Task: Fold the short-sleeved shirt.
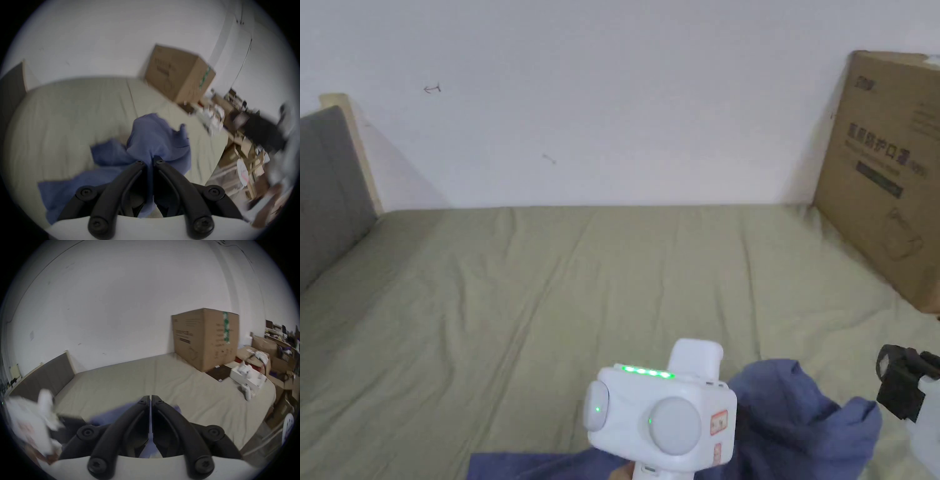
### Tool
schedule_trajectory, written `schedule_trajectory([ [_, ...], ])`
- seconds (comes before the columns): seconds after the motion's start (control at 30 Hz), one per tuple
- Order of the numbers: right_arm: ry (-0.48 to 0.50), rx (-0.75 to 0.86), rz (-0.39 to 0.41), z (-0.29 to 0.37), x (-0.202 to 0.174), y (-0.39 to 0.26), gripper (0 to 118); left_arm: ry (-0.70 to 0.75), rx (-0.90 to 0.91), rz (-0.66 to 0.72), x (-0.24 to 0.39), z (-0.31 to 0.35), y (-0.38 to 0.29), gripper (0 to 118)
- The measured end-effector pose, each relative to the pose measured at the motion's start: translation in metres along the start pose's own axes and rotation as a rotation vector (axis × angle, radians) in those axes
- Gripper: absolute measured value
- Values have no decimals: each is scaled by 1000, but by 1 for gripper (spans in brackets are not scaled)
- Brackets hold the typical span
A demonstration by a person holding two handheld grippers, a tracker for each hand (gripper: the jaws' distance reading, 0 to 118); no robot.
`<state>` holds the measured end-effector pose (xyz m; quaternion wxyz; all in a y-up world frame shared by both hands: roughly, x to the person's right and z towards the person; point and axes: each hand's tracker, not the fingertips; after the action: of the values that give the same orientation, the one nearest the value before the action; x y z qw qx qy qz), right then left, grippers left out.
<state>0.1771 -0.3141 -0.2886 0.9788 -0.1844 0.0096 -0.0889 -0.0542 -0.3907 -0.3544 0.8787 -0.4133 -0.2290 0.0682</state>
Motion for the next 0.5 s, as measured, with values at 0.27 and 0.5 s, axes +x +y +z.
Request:
schedule_trajectory([
  [0.27, -51, -119, -64, -7, 32, -38, 3, 8, -248, 52, -3, -79, -76, 34],
  [0.5, -9, -155, -46, -16, 17, -44, 3, 6, -100, 16, -4, -25, -36, 106],
])
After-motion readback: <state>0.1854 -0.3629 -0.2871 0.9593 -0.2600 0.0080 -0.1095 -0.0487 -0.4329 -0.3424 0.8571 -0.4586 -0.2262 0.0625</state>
